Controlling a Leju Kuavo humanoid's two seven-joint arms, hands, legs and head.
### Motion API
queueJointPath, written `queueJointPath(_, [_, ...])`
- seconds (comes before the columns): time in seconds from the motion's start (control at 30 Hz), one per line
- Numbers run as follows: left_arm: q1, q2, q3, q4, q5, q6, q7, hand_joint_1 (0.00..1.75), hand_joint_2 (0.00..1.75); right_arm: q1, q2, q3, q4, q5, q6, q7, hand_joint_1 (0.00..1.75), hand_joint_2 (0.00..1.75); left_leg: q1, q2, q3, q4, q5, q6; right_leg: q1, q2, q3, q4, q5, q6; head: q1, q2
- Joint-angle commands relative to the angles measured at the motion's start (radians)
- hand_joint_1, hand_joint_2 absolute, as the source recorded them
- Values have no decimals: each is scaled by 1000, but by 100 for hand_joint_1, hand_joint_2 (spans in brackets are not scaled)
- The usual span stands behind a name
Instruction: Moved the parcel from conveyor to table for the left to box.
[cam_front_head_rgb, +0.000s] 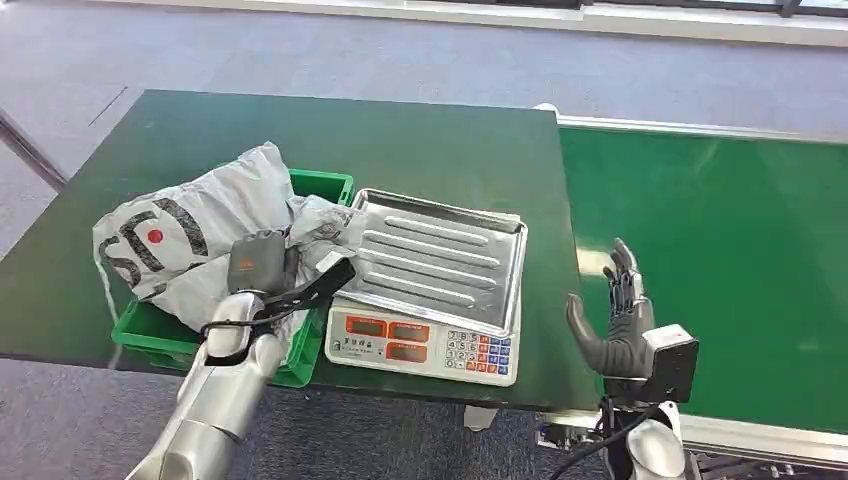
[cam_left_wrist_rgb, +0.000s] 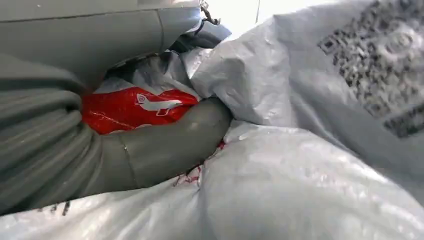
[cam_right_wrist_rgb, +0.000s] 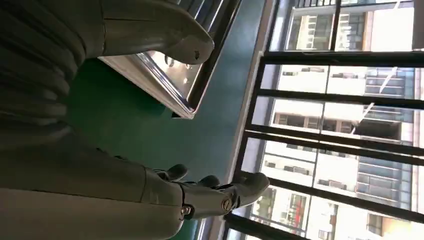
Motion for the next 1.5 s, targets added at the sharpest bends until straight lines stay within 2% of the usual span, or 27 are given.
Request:
queueJointPath(0.03, [-42, 31, -41, 111, 6, 0, 9, 175, 175, -16, 24, -40, 31, 1, 4, 5, 0, 175, 1, 0, 2, -1, 0, -1, 1, 0, 2, -1, 0, -1, 0, 0])
queueJointPath(0.17, [-35, 24, -30, 100, 15, 33, 18, 175, 175, -6, 27, -43, 25, 2, 5, 7, 0, 175, 1, 0, 3, -3, 1, -1, 1, 1, 2, -2, 1, -1, 0, 0])
queueJointPath(0.2, [-31, 21, -23, 92, 23, 58, 20, 166, 175, 1, 32, -44, 19, 2, 5, 7, 0, 175, 1, 0, 3, -3, 1, -1, 1, 1, 3, -3, 1, -2, 0, 0])
queueJointPath(0.23, [-24, 17, -14, 83, 35, 94, 20, 47, 175, 10, 36, -43, 11, 3, 6, 6, 0, 175, 1, 0, 3, -2, 1, -1, 1, 1, 3, -2, 1, -1, 0, 0])
queueJointPath(0.27, [-13, 9, 0, 62, 64, 142, 4, 0, 175, 20, 39, -41, 0, 3, 6, 6, 0, 175, 1, -1, 2, -1, 0, -1, 1, 0, 2, -1, 0, -1, 0, 0])
queueJointPath(0.43, [83, -30, 9, -64, 297, 253, -150, 0, 175, 44, 49, -39, -28, 4, 8, 9, 0, 175, 0, -1, 3, -2, 0, -1, 0, 0, 3, -1, 0, -1, 0, 0])
queueJointPath(0.57, [133, -38, -20, -116, 472, 247, -247, 0, 175, 18, 44, -6, 1, 12, 10, 12, 0, 175, 0, -1, 3, -1, 0, 0, 0, -1, 4, -1, -1, 0, 0, 0])
queueJointPath(0.93, [136, -35, -22, -120, 489, 243, -252, 0, 175, 19, 38, -6, 4, 10, 8, 10, 0, 175, 0, -2, 3, -2, 0, 0, 0, -1, 4, -2, -2, 0, 0, 0])
queueJointPath(1.03, [145, -37, -37, -118, 601, 176, -305, 0, 175, -13, 27, 4, 52, -3, 5, 3, 0, 175, 1, -2, 4, -2, 0, -1, 1, 0, 5, -3, -2, -1, 0, 0])
queueJointPath(1.17, [260, -65, -126, -280, 968, -146, -573, 0, 175, -43, 23, 36, 74, -15, 6, -21, 0, 175, 0, -1, 4, -3, -1, 0, 0, 1, 4, -2, -2, 0, 0, 0])
queueJointPath(1.33, [350, -98, -177, -473, 1205, -233, -643, 0, 175, -64, 27, 47, 75, -17, 1, -11, 0, 175, 1, -1, 1, 0, -2, 0, 1, 1, 2, -1, -2, 0, 0, 0])
queueJointPath(1.4, [391, -96, -205, -548, 1334, -323, -664, 0, 175, -70, 22, 46, 89, -27, 5, -19, 0, 175, 1, -1, 1, 0, -2, 0, 1, 1, 3, -1, -2, 0, 0, 0])
queueJointPath(1.5, [432, -91, -250, -617, 1369, -409, -687, 0, 175, -69, 18, 51, 102, -36, 16, -46, 0, 175, 0, 0, 2, -1, -2, 0, 0, 1, 3, -2, -3, 0, 0, 0])
